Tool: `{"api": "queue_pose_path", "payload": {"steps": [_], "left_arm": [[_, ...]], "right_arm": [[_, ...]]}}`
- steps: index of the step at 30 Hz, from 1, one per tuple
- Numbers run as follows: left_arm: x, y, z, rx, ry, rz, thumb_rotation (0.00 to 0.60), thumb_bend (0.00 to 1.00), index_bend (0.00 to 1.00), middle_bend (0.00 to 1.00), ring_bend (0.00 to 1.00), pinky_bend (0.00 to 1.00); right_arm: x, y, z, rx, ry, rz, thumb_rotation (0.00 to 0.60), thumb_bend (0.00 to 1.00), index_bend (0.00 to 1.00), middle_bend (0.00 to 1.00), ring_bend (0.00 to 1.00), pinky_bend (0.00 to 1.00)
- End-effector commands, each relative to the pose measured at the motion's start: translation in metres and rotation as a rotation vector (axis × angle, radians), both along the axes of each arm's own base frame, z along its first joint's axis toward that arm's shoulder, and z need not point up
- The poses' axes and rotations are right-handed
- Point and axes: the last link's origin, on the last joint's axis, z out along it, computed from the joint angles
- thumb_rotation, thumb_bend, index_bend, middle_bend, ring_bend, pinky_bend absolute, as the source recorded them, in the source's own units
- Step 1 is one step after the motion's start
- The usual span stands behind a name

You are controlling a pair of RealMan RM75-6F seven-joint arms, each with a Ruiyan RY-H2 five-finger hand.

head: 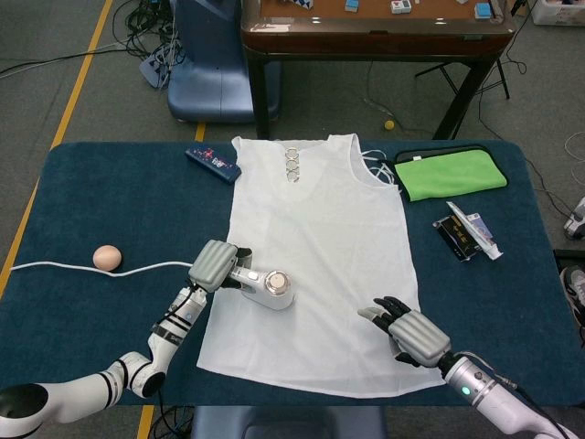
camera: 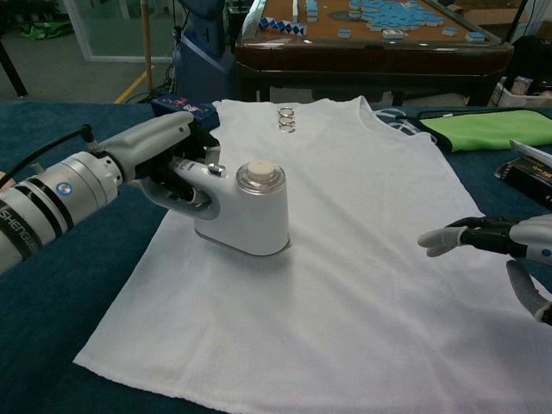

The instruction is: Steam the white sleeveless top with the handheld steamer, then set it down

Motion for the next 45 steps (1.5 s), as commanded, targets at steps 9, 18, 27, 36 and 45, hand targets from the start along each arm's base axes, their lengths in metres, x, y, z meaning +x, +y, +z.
{"api": "queue_pose_path", "payload": {"steps": [9,18,27,36,45], "left_arm": [[0.009,0.003,-0.029,-0.014,0.034,-0.005,0.600,0.19,0.87,0.79,0.68,0.68],[0.010,0.010,-0.039,-0.009,0.062,0.000,0.600,0.19,0.87,0.79,0.68,0.68],[-0.006,0.020,-0.029,0.021,0.075,0.029,0.600,0.19,0.87,0.79,0.68,0.68],[-0.030,0.025,-0.011,0.057,0.093,0.050,0.600,0.19,0.87,0.79,0.68,0.68],[-0.028,0.010,-0.013,0.040,0.080,0.016,0.600,0.19,0.87,0.79,0.68,0.68]], "right_arm": [[-0.009,-0.003,-0.020,0.035,0.014,-0.028,0.600,0.94,0.04,0.15,0.02,0.00],[-0.014,-0.001,-0.032,0.058,0.014,-0.046,0.600,0.88,0.04,0.15,0.02,0.00],[-0.015,-0.002,-0.036,0.060,0.013,-0.045,0.600,0.73,0.04,0.15,0.02,0.00],[-0.015,-0.002,-0.039,0.060,0.015,-0.045,0.600,0.71,0.04,0.15,0.02,0.00],[-0.013,-0.001,-0.040,0.062,0.015,-0.044,0.600,0.71,0.05,0.15,0.02,0.00]]}}
